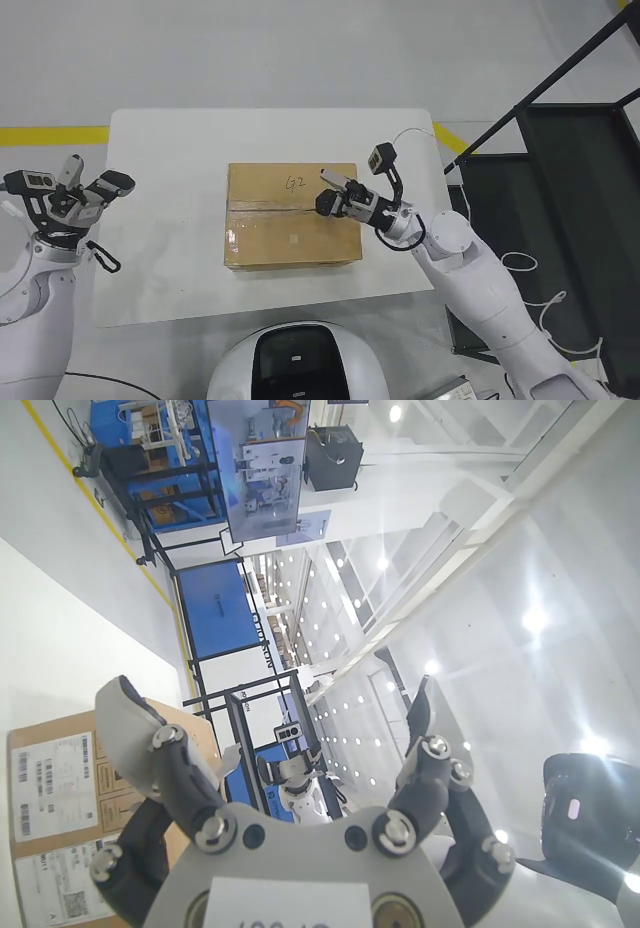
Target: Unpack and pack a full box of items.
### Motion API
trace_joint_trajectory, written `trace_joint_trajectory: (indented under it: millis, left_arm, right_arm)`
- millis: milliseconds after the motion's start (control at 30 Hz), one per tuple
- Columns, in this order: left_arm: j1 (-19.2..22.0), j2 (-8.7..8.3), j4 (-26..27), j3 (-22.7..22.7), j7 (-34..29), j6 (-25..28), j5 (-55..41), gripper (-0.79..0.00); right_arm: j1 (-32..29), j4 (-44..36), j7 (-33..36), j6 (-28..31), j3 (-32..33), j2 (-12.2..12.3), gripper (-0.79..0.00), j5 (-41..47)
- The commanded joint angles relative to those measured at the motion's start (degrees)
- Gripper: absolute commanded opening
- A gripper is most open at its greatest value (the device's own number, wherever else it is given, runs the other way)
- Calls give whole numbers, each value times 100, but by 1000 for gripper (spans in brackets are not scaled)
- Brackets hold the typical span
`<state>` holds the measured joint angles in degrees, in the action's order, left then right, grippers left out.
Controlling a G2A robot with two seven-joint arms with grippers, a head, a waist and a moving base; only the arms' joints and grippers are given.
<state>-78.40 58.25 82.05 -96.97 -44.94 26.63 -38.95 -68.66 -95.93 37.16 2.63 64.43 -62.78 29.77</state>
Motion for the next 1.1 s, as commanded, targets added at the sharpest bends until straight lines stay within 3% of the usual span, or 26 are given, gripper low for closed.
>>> trace_joint_trajectory:
  millis: [0,167,700,900,1067]
  left_arm:
    - [30,-17,-65,-132,-91,-31,-36,0]
    - [83,-10,-114,-158,-263,-91,-274,0]
    - [43,-8,-63,-153,-134,-169,-160,0]
    - [-23,-38,-133,-520,208,-163,62,0]
    - [-23,-38,-133,-520,208,-163,62,0]
  right_arm:
    - [452,262,-120,-156,-347,-102,0,13]
    - [1108,754,-84,-340,-968,-293,0,-116]
    - [1167,709,-259,-431,-1024,-340,0,-111]
    - [1862,1187,-399,-440,-1745,-662,0,78]
    - [2432,1955,-528,-312,-2401,-1025,0,238]
